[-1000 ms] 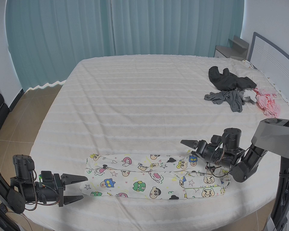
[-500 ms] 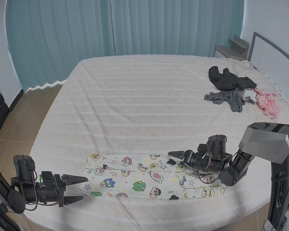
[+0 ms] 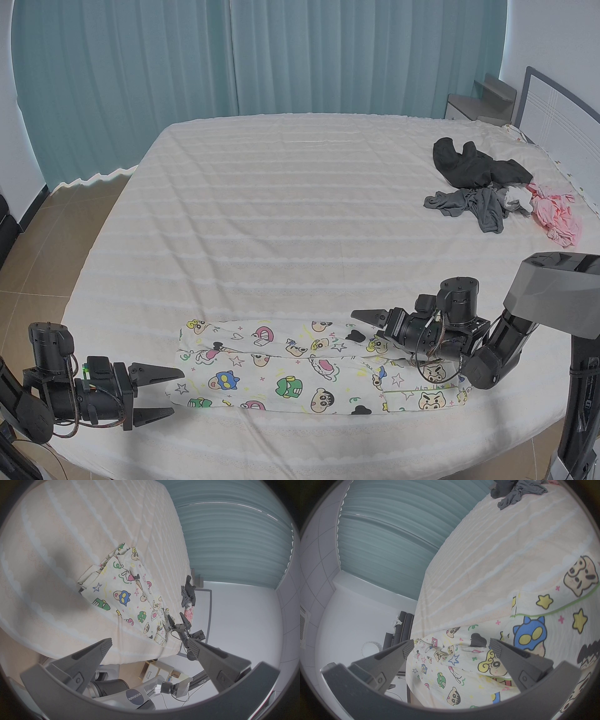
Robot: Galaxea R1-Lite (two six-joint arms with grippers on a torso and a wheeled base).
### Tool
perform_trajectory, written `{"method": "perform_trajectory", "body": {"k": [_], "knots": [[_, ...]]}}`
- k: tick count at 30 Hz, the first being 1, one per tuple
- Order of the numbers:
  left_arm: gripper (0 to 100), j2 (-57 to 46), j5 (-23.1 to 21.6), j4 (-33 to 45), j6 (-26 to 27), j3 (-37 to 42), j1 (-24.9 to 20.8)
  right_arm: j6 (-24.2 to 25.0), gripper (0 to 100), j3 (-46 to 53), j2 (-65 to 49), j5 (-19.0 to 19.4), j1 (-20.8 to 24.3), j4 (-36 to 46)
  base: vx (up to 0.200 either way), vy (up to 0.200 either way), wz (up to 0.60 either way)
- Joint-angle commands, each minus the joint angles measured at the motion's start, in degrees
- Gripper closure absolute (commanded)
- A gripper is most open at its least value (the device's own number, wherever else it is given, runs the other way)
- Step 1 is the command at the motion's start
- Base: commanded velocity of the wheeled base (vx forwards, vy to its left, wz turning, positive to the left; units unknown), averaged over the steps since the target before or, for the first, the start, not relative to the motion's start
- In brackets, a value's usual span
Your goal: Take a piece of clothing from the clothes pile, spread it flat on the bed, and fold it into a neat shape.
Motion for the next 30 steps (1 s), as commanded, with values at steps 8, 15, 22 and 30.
{"method": "perform_trajectory", "body": {"k": [8, 15, 22, 30], "knots": [[0, 0.18, 0.0, -0.07, 0.24, -0.17, 0.08, -3.05, 0, 0.31, 1.41, 0.76, 2.86, 5.06, 0.0, 0.0, 0.0], [0, -0.09, 10.72, -0.86, 1.38, -5.36, 0.0, -4.02, 0, 6.99, -5.44, 0.15, 1.72, 0.49, 0.0, 0.0, 0.0], [0, 3.52, 18.28, 1.86, 8.15, -16.34, -1.67, -5.34, 0, 24.04, -19.68, -0.12, -3.82, -3.37, 0.0, 0.0, 0.0], [0, 12.31, 29.97, 26.56, 20.28, -36.56, -5.72, -4.28, 0, 40.48, -26.71, -4.69, -7.86, -15.42, 0.0, 0.0, 0.0]]}}
